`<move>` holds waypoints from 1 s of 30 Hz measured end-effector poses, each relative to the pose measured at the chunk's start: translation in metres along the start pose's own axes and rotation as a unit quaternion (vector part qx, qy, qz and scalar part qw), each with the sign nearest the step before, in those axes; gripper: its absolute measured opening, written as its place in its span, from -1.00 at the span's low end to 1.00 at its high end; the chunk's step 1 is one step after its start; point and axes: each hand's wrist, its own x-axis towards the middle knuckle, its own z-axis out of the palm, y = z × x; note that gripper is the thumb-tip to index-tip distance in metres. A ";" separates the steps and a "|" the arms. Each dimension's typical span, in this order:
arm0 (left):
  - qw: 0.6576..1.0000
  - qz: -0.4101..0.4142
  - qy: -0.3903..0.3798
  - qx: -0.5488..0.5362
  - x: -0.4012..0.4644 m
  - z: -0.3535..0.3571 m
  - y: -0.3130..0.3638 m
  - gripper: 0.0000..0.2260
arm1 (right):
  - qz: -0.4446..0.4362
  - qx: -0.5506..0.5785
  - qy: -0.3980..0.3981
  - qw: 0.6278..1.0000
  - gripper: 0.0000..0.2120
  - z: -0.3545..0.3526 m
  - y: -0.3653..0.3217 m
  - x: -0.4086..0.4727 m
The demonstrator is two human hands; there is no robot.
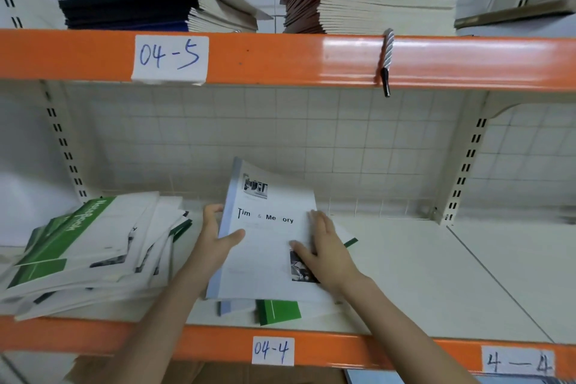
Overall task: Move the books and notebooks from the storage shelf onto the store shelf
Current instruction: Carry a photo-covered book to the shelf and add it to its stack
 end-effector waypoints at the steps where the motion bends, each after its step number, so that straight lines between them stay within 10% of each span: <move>1: 1.000 -0.005 0.005 -0.020 0.000 -0.001 0.001 -0.61 | 0.020 0.032 0.039 0.999 -0.32 -0.002 0.001 0.000; 8: 0.993 -0.047 -0.007 -0.112 -0.003 0.008 0.013 -0.64 | 0.235 0.427 -0.002 0.873 -0.75 -0.027 -0.011 -0.003; 19: 0.994 0.035 -0.012 0.101 0.003 0.034 0.013 -0.78 | 0.229 0.458 0.042 0.858 -0.83 -0.064 0.022 -0.032; 24: 0.811 0.148 -0.071 0.561 0.004 0.056 0.006 -0.51 | 0.257 0.419 0.090 0.866 -0.82 -0.082 0.041 -0.049; 30: 0.772 0.213 -0.117 0.587 0.000 0.100 0.019 -0.33 | 0.283 0.415 0.131 0.855 -0.85 -0.110 0.064 -0.076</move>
